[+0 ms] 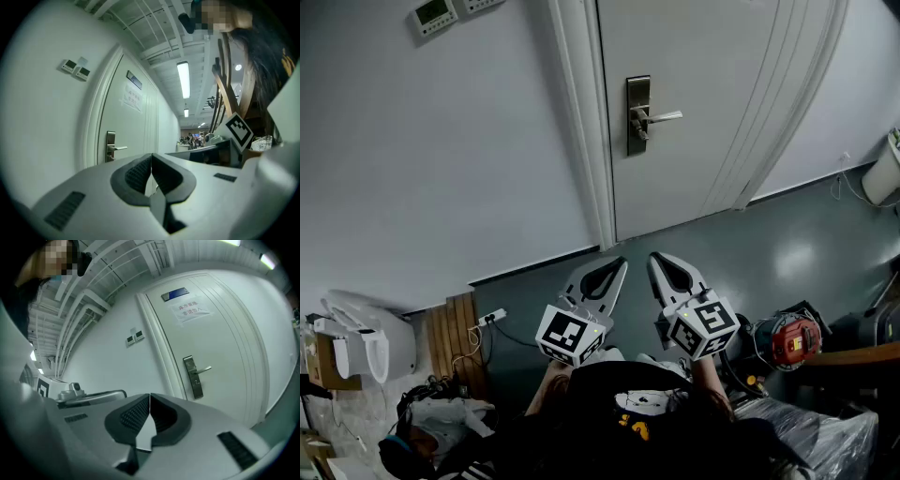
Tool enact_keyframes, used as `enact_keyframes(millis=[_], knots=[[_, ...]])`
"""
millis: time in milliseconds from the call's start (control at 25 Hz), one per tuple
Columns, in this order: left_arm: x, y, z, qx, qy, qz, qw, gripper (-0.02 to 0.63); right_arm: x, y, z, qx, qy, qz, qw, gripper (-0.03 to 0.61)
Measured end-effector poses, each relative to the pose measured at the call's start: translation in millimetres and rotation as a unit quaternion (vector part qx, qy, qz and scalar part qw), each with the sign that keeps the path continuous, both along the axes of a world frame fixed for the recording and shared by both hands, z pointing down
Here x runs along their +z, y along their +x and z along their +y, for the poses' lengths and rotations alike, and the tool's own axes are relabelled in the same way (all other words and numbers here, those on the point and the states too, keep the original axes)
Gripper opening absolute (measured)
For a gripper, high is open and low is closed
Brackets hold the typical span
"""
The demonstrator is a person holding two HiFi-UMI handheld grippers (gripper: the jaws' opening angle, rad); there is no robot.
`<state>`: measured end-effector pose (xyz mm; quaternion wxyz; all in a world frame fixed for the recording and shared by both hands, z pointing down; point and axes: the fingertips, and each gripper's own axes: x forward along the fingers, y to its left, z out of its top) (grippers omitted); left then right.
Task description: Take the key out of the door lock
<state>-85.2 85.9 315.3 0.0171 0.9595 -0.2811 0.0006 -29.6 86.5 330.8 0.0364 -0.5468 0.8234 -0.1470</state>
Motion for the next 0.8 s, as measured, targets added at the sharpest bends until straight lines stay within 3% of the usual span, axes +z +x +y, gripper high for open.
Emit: enact_keyframes(millis=[440,800], knots=[[13.7,-44.1,-20.2,-0.012,-0.006,-0.016,0.9998,0.008,1.9,-51.8,-26.9,-0.026,0.003,-0.030,0.999,0.008],[33.2,-78.9,-27.6,-0.019,-0.024,-0.026,0.9992,0.008,13.6,-81.2,-34.3,-0.023,-0.011,-0.015,1.000,0.008]])
